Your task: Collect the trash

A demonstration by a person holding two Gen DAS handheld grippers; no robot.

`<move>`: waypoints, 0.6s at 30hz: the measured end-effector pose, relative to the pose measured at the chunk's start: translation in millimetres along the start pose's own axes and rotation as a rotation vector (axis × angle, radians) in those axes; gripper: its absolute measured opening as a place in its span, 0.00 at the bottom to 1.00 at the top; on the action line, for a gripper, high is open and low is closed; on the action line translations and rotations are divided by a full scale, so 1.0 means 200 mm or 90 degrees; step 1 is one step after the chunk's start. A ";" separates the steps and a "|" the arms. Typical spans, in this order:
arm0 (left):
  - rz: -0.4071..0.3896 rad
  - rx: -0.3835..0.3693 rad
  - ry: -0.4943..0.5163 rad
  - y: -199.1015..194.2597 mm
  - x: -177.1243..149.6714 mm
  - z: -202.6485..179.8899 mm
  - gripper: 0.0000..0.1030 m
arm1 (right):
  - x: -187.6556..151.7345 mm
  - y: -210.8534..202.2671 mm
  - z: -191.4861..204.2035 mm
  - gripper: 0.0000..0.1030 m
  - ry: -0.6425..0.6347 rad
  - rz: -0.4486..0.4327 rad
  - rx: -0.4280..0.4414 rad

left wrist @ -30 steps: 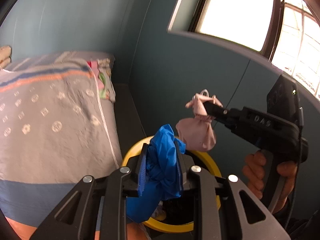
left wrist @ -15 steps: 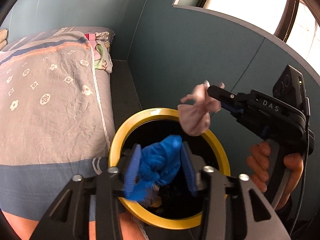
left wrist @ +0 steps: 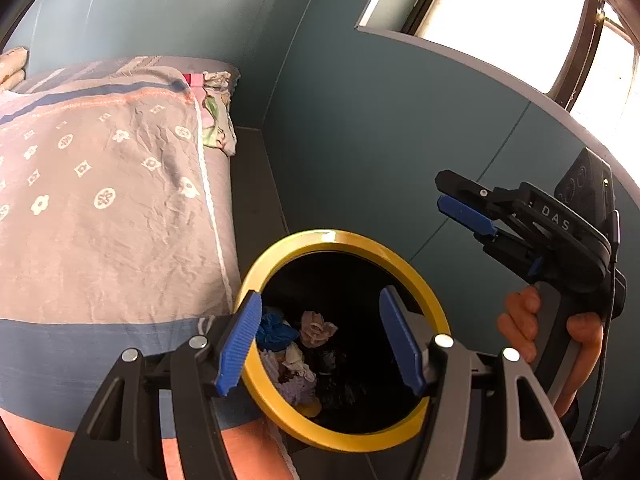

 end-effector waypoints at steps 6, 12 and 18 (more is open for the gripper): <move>-0.038 0.034 -0.016 -0.14 0.01 0.15 0.57 | 0.03 0.07 0.08 0.38 -0.019 0.011 0.016; -0.092 0.100 -0.040 -0.35 0.02 0.40 0.58 | 0.00 0.18 0.29 0.38 -0.071 0.044 0.043; -0.149 0.188 -0.082 -0.62 0.00 0.70 0.65 | -0.09 0.37 0.61 0.38 -0.135 0.087 0.089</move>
Point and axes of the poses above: each gripper's, at about its wrist camera, not at the fingertips, and y roughly the way its jaws point, z to its left, x to its top, the point moved 9 cm from there along y, roughly the way its jaws point, and after that the axes turned 15 degrees about x, right-handed, at the moved point
